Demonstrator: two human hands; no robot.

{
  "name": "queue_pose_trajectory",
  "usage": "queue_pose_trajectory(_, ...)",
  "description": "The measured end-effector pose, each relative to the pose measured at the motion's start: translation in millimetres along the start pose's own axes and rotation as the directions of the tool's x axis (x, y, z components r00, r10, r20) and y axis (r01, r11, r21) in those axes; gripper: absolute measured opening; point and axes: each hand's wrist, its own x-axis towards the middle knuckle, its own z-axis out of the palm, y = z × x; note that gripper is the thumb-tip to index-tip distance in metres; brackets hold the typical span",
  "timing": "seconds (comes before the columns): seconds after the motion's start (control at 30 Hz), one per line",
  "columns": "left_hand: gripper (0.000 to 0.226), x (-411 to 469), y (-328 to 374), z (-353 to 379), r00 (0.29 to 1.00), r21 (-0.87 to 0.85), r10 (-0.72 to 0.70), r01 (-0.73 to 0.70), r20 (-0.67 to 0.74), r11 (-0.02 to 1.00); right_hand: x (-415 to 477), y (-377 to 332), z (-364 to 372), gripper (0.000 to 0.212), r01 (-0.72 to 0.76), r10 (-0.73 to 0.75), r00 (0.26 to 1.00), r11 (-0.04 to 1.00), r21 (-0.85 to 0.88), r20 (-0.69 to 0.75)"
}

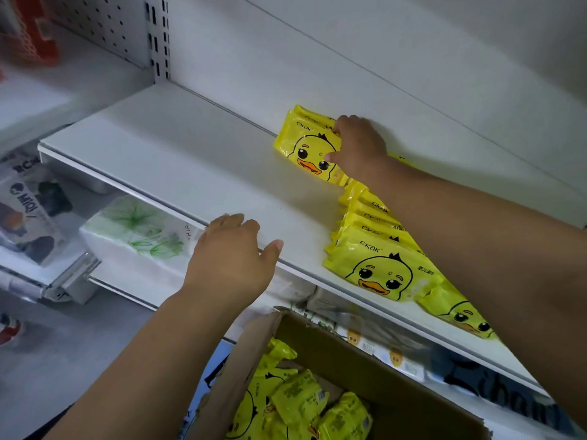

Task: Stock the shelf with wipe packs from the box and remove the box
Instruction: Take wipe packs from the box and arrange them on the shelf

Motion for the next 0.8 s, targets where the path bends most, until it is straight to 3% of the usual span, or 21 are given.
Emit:
queue_pose_trajectory(0.17,0.050,-4.2,0.9,-0.2,0.999,-0.048,0.016,-0.018,-0.029,0.999,-18.8,-0.6,-14.8,0.064,0.003,-0.005,1.000,0.997,-0.083,-0.026)
queue_pose_trajectory(0.33,0.050,-19.2,6.6,3.6,0.993,-0.090,0.106,-0.110,-0.042,0.990,-78.8,-9.4,-39.9,0.053,0.030,-0.031,0.999,0.998,-0.048,-0.026)
queue_pose_trajectory(0.6,0.036,-69.6,4.1,25.6,0.969,-0.061,0.217,-0.226,-0.119,0.972,-257.3,9.7,-45.0,0.036,0.278,-0.244,0.931,0.956,0.096,-0.273)
queue_pose_trajectory(0.8,0.054,-119.3,-4.5,57.7,0.988,0.009,0.156,-0.156,-0.001,0.988,-379.2,25.8,0.0,0.035,0.319,-0.301,0.946,0.930,0.182,-0.118)
